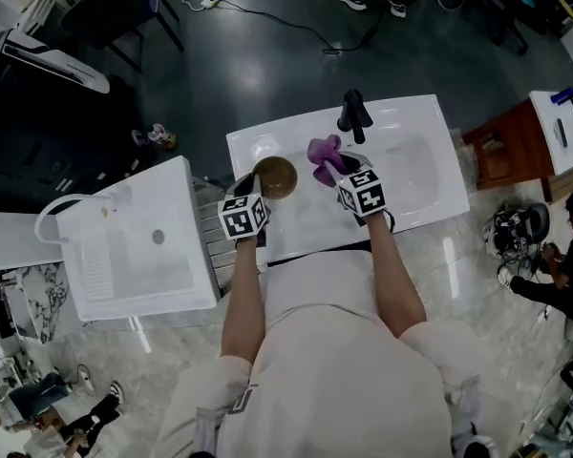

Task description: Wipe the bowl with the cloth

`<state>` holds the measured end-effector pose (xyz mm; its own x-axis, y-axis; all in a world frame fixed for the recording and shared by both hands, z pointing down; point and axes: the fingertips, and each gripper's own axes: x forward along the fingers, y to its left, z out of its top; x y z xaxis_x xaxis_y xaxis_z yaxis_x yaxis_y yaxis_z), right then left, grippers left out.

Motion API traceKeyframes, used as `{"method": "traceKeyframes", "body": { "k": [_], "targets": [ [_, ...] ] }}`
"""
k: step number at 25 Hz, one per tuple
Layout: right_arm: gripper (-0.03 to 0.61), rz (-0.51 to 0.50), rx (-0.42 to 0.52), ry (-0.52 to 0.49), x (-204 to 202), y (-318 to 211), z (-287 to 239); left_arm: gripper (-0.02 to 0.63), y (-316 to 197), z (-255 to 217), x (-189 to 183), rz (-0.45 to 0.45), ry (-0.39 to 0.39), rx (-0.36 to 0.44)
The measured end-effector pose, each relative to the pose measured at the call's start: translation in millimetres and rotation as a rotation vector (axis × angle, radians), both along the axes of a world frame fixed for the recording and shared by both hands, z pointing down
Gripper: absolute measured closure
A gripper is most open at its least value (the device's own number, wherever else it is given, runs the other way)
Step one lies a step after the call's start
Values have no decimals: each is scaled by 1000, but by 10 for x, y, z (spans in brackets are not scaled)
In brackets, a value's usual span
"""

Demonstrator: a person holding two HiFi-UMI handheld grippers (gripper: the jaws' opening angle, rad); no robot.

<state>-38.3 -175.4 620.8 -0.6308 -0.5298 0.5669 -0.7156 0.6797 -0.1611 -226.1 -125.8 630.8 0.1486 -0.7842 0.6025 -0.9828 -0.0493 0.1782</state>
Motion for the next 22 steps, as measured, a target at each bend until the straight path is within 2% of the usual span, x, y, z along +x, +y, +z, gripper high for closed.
{"method": "traceKeyframes", "body": {
  "k": [7, 17, 22],
  "targets": [
    [485, -3, -25, 22, -2, 57, 92, 597, 84, 174, 21, 21, -1, -92],
    [485, -148, 25, 51, -226, 198, 52, 597, 83, 195, 44, 23, 15, -100],
    [485, -176, 37, 56, -268, 214, 27, 597, 87, 186, 48, 20, 19, -96]
  ]
}}
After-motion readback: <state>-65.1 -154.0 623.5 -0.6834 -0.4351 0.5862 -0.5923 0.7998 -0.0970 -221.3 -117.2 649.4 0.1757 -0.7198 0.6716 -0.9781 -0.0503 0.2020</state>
